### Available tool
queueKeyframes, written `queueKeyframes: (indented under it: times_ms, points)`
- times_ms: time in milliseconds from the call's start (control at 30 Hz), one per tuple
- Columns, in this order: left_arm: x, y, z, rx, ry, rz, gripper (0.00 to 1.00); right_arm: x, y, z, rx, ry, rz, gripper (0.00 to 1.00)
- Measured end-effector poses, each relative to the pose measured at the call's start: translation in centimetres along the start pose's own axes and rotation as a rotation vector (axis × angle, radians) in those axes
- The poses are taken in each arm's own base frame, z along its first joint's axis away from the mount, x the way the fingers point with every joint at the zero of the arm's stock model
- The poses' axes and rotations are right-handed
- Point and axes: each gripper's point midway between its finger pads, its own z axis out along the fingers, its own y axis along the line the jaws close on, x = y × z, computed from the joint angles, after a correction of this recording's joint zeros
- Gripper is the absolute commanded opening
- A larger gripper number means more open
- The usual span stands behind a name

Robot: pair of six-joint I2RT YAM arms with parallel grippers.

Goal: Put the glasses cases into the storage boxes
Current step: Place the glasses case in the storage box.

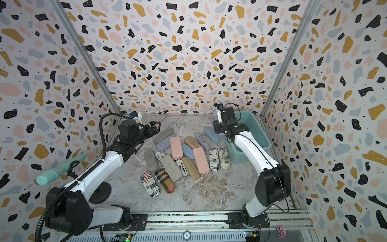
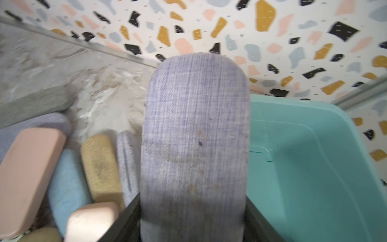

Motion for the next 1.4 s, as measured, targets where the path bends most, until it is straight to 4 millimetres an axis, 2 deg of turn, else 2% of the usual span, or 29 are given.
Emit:
queueKeyframes:
  times_ms: [167,333,467,767,1033,1233,1400]
  points:
    - [0.1,-0.1,0.1,0.005,0.005,0.0,0.93,-0.4,-5.3,0.3,0.046,-0.023,0.077,0.51]
    - [0.2,-0.1,0.1,0.009,0.009,-0.002,0.93,0.5,-8.8,1.5,0.046,-0.014,0.137,0.51]
    - [0.4,0.0,0.4,0.009,0.016,-0.004,0.93,1.9,-10.5,3.3,0.05,0.014,0.163,0.52]
    - [0.5,0.1,0.5,0.007,0.02,-0.004,0.93,8.1,-9.4,8.8,-0.008,0.181,0.156,0.53]
    - [0.6,0.0,0.5,0.01,0.023,-0.004,0.93,11.8,-8.9,11.7,-0.052,0.275,0.153,0.55]
    - [0.6,0.0,0.6,0.012,0.026,-0.004,0.93,13.6,-8.4,12.6,-0.077,0.326,0.154,0.59]
    - [0.8,0.0,0.6,0.017,0.031,-0.004,0.93,13.8,-8.3,13.3,-0.084,0.35,0.157,0.6]
